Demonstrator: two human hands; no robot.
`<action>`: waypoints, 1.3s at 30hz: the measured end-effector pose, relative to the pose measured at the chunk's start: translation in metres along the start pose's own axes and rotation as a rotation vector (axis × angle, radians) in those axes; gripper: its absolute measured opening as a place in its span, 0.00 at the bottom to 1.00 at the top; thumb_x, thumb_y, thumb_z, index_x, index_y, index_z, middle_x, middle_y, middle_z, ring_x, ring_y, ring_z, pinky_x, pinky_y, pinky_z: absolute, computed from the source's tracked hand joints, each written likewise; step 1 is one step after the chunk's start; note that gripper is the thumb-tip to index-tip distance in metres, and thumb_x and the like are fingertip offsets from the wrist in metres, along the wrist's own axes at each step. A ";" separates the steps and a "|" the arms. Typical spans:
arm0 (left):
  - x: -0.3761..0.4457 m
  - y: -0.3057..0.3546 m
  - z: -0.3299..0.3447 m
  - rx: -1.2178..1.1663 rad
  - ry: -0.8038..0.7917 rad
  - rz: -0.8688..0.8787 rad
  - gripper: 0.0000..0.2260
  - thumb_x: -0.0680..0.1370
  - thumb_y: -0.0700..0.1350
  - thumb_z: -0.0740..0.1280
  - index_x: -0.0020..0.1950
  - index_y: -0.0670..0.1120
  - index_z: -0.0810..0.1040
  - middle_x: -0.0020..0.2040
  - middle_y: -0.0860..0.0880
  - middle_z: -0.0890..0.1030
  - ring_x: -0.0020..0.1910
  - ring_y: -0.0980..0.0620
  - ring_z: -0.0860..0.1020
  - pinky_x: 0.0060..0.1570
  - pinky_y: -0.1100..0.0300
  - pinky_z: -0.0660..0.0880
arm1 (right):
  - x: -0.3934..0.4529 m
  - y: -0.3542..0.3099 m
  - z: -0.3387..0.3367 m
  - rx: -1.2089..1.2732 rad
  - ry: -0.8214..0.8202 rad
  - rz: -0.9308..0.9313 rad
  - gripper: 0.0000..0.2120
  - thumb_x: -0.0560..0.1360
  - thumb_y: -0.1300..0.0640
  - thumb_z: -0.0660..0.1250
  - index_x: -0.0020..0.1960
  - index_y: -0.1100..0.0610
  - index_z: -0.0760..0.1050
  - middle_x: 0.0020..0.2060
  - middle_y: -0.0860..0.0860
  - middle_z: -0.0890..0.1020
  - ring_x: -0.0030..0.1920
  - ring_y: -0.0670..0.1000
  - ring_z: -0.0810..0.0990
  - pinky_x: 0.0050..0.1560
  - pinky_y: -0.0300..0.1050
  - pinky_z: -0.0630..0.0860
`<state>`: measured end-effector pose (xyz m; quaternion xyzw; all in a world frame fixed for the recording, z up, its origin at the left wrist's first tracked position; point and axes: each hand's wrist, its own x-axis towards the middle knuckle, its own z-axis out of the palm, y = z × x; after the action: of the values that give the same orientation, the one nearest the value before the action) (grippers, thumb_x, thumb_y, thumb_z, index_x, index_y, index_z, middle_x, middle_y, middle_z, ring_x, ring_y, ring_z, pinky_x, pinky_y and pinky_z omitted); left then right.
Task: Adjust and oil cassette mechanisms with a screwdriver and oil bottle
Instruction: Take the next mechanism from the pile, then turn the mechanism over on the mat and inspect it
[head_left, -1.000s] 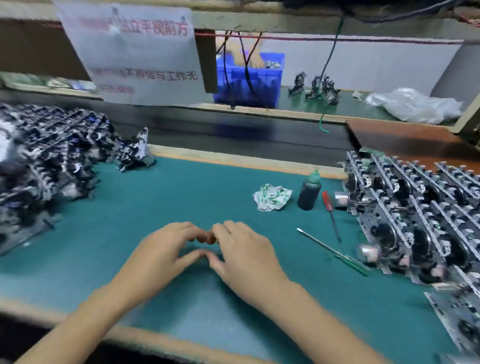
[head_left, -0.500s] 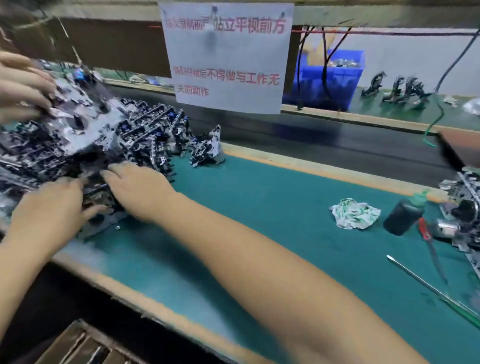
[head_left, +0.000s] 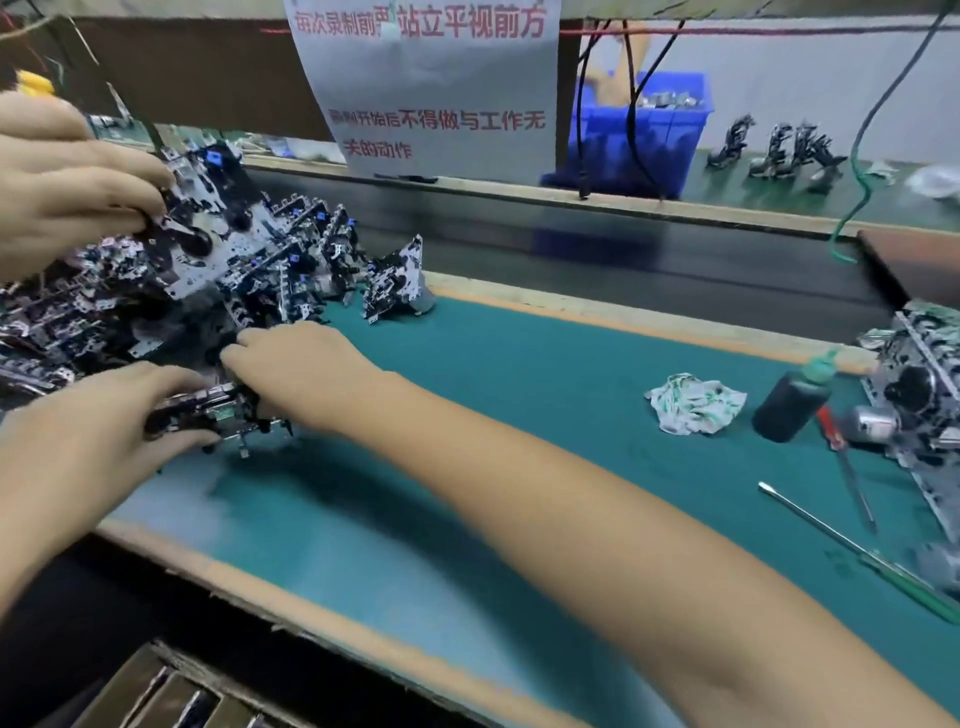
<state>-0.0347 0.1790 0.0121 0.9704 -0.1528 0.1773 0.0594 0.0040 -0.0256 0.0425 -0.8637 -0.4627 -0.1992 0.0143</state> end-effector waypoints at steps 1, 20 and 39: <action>0.002 0.014 -0.005 -0.005 -0.015 0.031 0.27 0.58 0.45 0.81 0.52 0.56 0.74 0.39 0.58 0.71 0.39 0.44 0.77 0.37 0.44 0.76 | -0.013 0.004 -0.006 0.009 -0.002 0.025 0.12 0.79 0.58 0.59 0.62 0.54 0.68 0.57 0.47 0.75 0.58 0.49 0.76 0.48 0.42 0.70; 0.024 0.314 0.051 -0.338 0.216 0.889 0.12 0.77 0.53 0.63 0.48 0.49 0.84 0.44 0.49 0.81 0.45 0.51 0.71 0.44 0.59 0.69 | -0.351 0.010 -0.078 -0.200 0.114 0.577 0.12 0.66 0.70 0.69 0.40 0.57 0.68 0.36 0.52 0.74 0.37 0.52 0.66 0.35 0.43 0.65; 0.011 0.335 0.094 -0.965 -0.475 0.464 0.48 0.60 0.56 0.80 0.69 0.74 0.52 0.66 0.74 0.60 0.69 0.65 0.62 0.67 0.72 0.58 | -0.415 0.003 -0.063 0.288 0.549 1.074 0.07 0.74 0.48 0.62 0.49 0.49 0.75 0.46 0.38 0.72 0.39 0.42 0.73 0.40 0.34 0.69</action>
<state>-0.1004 -0.1572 -0.0513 0.7877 -0.4340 -0.1263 0.4186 -0.2187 -0.3698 -0.0467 -0.8826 0.0347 -0.3148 0.3473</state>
